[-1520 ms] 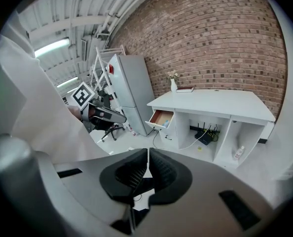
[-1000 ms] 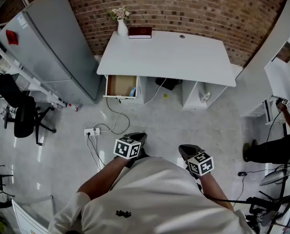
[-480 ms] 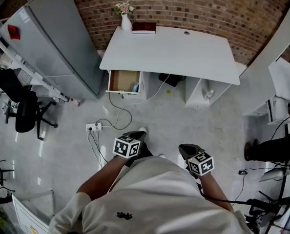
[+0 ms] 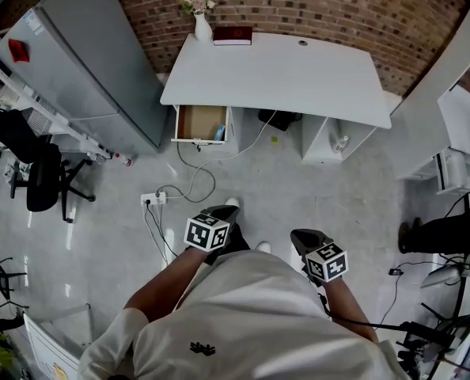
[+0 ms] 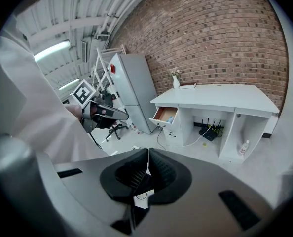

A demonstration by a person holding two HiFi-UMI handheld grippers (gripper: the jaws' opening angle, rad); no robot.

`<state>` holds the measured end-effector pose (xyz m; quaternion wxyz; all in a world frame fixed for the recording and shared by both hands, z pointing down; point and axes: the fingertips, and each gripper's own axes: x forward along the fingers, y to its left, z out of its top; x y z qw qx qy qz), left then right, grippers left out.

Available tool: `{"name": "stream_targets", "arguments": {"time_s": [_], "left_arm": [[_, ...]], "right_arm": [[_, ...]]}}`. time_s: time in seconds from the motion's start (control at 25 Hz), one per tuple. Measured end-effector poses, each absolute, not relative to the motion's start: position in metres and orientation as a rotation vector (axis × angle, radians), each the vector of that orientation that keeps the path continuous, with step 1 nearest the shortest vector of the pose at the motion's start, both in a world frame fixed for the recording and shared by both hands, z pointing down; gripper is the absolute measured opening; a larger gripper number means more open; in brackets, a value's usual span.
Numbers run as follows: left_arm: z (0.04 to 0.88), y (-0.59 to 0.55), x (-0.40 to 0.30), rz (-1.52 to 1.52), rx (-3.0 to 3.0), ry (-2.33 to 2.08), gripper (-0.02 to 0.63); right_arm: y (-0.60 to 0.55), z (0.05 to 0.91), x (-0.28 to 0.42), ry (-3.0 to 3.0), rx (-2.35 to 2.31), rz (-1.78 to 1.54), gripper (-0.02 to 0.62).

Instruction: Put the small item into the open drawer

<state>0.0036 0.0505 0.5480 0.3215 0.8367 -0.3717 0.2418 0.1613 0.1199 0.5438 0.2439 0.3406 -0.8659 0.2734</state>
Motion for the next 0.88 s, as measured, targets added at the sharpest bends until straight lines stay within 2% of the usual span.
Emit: {"name": "stream_targets", "arguments": {"time_s": [0.88], "left_arm": [[0.571,0.029,0.003,0.669,2.144,-0.978,0.029]], "right_arm": [[0.094,0.554,0.157,-2.363,0.87,0.704,0.029]]}}
